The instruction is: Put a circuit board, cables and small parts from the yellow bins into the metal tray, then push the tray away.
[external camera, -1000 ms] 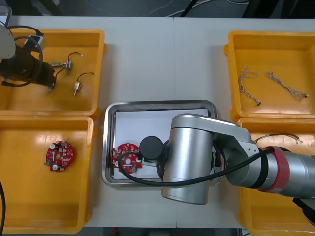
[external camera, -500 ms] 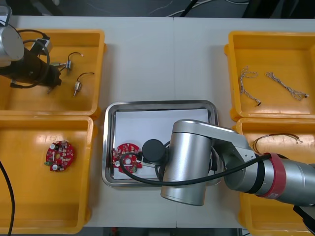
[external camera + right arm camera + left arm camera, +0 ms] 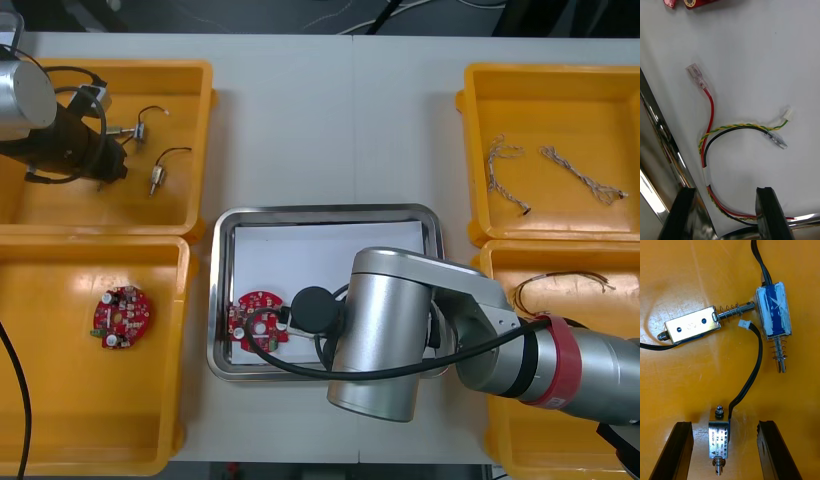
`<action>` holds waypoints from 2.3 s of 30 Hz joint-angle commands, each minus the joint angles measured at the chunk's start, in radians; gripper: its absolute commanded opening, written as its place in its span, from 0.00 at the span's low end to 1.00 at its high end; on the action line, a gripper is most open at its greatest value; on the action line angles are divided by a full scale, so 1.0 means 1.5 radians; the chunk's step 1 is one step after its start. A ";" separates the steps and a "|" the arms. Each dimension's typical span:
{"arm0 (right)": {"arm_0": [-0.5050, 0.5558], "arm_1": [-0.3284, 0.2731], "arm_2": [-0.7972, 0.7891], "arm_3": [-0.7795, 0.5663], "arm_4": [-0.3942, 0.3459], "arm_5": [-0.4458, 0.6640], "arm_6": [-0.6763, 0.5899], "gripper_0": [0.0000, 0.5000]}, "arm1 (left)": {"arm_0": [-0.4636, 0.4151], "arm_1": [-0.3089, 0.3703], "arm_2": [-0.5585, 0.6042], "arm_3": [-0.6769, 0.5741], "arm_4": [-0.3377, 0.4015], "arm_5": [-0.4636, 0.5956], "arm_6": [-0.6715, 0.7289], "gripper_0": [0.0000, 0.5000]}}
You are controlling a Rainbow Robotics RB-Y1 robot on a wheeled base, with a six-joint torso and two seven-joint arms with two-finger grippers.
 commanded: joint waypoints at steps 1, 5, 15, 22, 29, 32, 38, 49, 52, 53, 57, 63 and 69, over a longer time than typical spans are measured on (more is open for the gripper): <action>0.007 0.010 -0.032 -0.013 -0.015 -0.003 0.010 1.00 | -0.020 -0.008 -0.009 -0.006 -0.008 -0.006 -0.027 1.00; 0.007 0.002 -0.061 -0.034 -0.038 0.007 0.004 1.00 | -0.015 -0.008 -0.009 -0.006 -0.008 -0.006 -0.025 1.00; 0.000 0.000 -0.180 -0.071 -0.111 0.067 -0.014 1.00 | -0.006 -0.009 -0.016 -0.006 -0.009 -0.008 -0.019 0.94; -0.003 -0.011 -0.286 -0.097 -0.173 0.067 -0.077 1.00 | -0.003 -0.008 -0.019 -0.006 -0.014 -0.008 -0.014 0.67; -0.004 -0.053 -0.356 -0.117 -0.216 0.067 -0.181 1.00 | 0.001 -0.008 -0.019 -0.006 -0.015 -0.012 -0.014 0.24; -0.004 -0.072 -0.390 -0.120 -0.234 0.067 -0.229 1.00 | 0.001 -0.008 -0.019 -0.006 -0.015 -0.015 -0.014 0.00; -0.004 -0.099 -0.469 -0.130 -0.272 0.067 -0.328 1.00 | 0.001 -0.008 -0.019 -0.006 -0.010 -0.013 -0.013 0.00; -0.004 -0.182 -0.556 -0.130 -0.358 0.067 -0.533 1.00 | 0.001 0.005 0.040 -0.102 -0.004 0.131 0.002 0.00; -0.002 -0.215 -0.571 -0.131 -0.372 0.067 -0.587 1.00 | 0.001 0.010 0.057 -0.137 -0.003 0.184 0.010 0.00; -0.001 -0.220 -0.572 -0.131 -0.374 0.067 -0.595 1.00 | 0.001 0.010 0.059 -0.143 -0.003 0.192 0.012 0.00; 0.009 -0.257 -0.592 -0.131 -0.385 0.067 -0.649 1.00 | 0.001 0.017 0.076 -0.186 -0.001 0.251 0.027 0.00; 0.040 -0.294 -0.658 -0.117 -0.426 0.067 -0.663 1.00 | 0.001 0.025 0.079 -0.292 0.005 0.361 0.129 0.00; 0.072 -0.329 -0.739 -0.089 -0.473 0.067 -0.649 1.00 | 0.000 0.025 0.075 -0.373 0.009 0.404 0.199 0.00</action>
